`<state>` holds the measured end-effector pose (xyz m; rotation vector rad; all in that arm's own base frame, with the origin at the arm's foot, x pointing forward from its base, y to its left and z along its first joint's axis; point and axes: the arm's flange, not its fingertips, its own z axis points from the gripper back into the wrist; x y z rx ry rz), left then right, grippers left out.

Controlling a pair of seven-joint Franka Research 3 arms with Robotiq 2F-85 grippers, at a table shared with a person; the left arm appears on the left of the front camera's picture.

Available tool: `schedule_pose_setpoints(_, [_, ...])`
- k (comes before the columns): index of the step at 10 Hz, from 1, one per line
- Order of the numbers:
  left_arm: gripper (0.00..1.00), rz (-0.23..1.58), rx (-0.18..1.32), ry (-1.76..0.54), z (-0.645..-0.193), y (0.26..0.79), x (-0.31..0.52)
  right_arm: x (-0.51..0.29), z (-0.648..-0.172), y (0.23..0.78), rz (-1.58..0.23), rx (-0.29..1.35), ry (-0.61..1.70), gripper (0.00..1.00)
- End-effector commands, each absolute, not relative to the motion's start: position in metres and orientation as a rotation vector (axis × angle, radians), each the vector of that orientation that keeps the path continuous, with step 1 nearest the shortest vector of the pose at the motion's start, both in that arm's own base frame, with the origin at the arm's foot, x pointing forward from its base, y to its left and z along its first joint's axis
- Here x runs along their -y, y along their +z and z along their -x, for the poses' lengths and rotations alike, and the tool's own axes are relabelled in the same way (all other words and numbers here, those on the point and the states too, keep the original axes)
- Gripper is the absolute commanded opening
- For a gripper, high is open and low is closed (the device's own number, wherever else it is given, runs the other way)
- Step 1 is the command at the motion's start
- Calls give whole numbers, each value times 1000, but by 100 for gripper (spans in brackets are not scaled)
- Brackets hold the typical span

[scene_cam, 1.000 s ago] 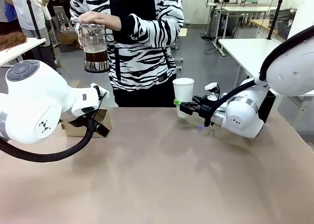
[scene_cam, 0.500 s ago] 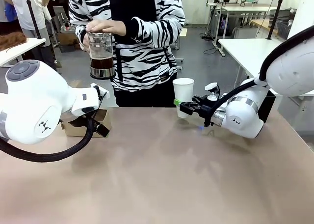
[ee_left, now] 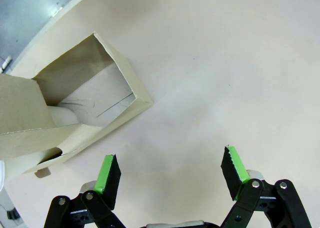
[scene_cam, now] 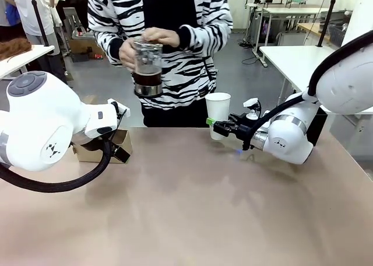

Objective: Pour a drink into a cup and package it in a carrier.
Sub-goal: When a person places the Paper Cup Lid on the 600 ml Paper Cup , lift the 600 ml Paper Cup.

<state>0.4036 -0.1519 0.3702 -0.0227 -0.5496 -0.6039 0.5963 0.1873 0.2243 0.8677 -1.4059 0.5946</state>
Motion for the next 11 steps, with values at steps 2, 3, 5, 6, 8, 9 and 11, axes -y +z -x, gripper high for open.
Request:
schedule_pose_setpoints(2, [100, 25, 550, -604, -403, 371, 152, -189, -593, 228, -863, 1415, 587, 80])
schedule_pose_setpoints(3, [100, 25, 550, -604, -403, 371, 152, -189, -593, 228, -863, 1415, 587, 80])
schedule_pose_setpoints(5, [100, 25, 550, -604, -403, 371, 152, -189, -593, 228, -863, 1415, 587, 80])
schedule_pose_setpoints(6, [100, 25, 550, -604, -403, 371, 152, -189, -593, 228, -863, 1415, 587, 80])
schedule_pose_setpoints(8, [100, 25, 550, -604, -403, 371, 152, -189, -593, 228, -863, 1415, 587, 80])
schedule_pose_setpoints(9, [100, 25, 550, -604, -403, 371, 152, -189, -593, 228, -863, 1415, 587, 80])
schedule_pose_setpoints(11, [100, 25, 550, -604, -403, 371, 152, -189, -593, 228, -863, 1415, 587, 80])
